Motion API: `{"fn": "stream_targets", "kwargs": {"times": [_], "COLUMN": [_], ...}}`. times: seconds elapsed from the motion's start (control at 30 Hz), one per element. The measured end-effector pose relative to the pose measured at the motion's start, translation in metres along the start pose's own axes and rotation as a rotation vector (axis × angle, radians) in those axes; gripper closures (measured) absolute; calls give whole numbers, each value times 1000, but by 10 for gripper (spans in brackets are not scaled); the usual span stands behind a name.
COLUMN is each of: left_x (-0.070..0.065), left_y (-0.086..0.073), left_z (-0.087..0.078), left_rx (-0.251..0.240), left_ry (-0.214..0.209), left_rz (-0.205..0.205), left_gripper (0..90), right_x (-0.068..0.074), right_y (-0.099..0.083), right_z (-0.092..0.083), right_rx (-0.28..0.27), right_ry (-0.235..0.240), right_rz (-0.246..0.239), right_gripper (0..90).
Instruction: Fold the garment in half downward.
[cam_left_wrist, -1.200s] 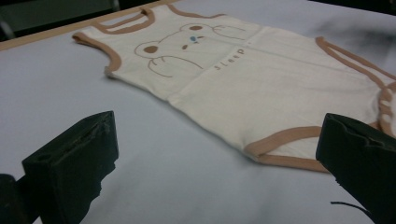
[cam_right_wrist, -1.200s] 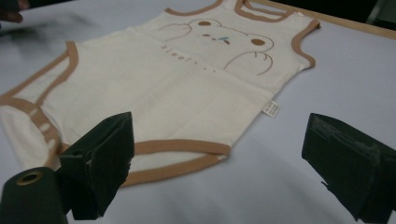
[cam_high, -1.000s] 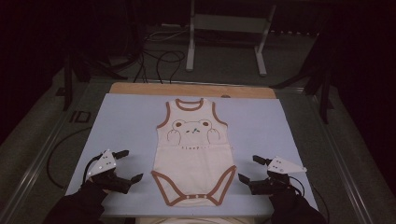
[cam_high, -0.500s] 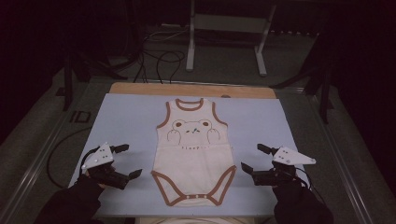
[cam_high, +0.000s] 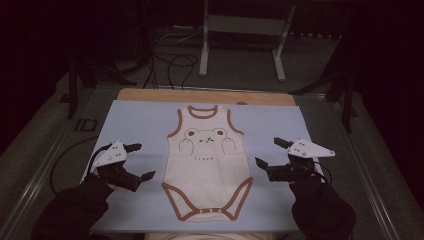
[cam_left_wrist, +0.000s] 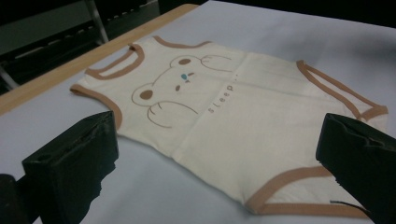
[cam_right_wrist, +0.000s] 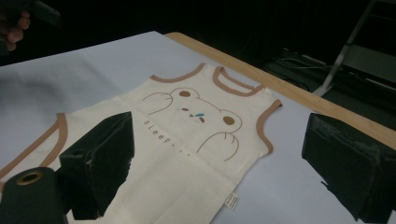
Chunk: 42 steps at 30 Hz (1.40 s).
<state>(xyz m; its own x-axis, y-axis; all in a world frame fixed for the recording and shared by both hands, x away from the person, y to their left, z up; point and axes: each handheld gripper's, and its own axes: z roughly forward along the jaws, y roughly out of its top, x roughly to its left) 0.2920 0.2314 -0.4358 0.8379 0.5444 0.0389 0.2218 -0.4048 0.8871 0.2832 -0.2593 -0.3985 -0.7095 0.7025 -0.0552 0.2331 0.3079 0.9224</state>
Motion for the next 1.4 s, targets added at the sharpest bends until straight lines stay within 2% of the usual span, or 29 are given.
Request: {"fn": "stream_targets", "kwargs": {"times": [0.13,0.2,0.37,0.73,0.93,1.03,1.13,1.27,1.4], "left_x": [4,6,9,17,20,22,22,22,23], "left_y": [9,13,21,28,27,23,20,17,17], "left_z": [4,6,13,30,41,49,57,68,79], "left_rx": [3,17,23,44,63,90,102,130,148], "left_ry": [-6,-1,-3,1,8,11,5,9,16], "left_rz": [1,22,25,2,-8,-20,-37,-44,-75], "left_gripper": [0,0,0,0,0,0,0,0,0], "right_x": [-2,-2,-5,-11,-16,-18,-21,-24,-29], "right_y": [6,9,14,18,12,6,0,-8,-14], "right_z": [7,11,20,46,60,68,74,82,89], "right_rx": [7,10,14,54,80,92,96,129,152], "right_ry": [3,7,10,35,29,28,35,29,30], "right_rz": [-8,-11,-20,-22,-12,-5,23,33,39], "right_gripper": [94,94,94,95,95,96,97,97,97]}}
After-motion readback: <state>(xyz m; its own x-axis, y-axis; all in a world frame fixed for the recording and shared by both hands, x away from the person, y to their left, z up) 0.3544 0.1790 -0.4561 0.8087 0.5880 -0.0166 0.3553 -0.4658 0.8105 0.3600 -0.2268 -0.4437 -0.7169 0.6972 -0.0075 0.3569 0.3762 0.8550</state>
